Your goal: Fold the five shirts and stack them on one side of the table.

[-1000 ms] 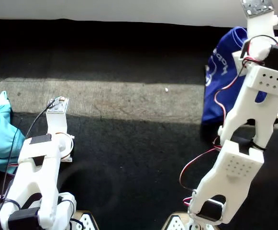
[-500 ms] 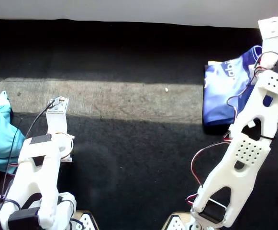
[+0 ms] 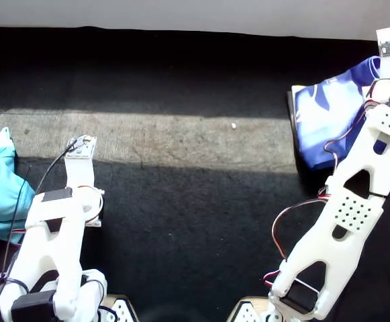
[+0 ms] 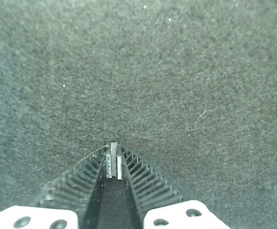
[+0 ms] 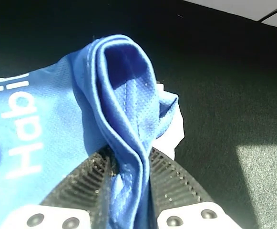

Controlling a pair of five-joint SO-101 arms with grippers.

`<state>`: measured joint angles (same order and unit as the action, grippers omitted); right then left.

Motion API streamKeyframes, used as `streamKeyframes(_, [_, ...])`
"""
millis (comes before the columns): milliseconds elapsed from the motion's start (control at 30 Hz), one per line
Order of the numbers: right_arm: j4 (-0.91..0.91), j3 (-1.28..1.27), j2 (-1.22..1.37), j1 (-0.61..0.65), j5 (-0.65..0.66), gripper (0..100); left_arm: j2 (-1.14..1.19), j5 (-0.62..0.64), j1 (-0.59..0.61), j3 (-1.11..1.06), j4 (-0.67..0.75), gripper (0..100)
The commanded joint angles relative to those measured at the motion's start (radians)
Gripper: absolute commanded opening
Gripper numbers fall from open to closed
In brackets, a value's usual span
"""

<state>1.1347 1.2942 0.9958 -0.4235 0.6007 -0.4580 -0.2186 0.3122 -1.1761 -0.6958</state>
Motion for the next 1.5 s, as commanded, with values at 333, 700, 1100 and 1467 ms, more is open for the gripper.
streamKeyframes(333, [-0.025,0.059,-0.018,-0.012,0.005,28.8,-0.005,-0.003,0.015,-0.001,0.023,1])
streamKeyframes(700, [0.145,0.225,-0.007,0.035,-0.193,3.4,-0.005,-0.003,0.015,-0.001,0.023,1])
streamKeyframes(1100, [0.193,0.168,0.045,0.016,-0.124,2.5,-0.005,-0.003,0.015,-0.001,0.023,1])
streamKeyframes(1467, [0.194,0.194,0.134,-0.11,-0.054,2.5,-0.005,-0.003,0.015,-0.001,0.023,1])
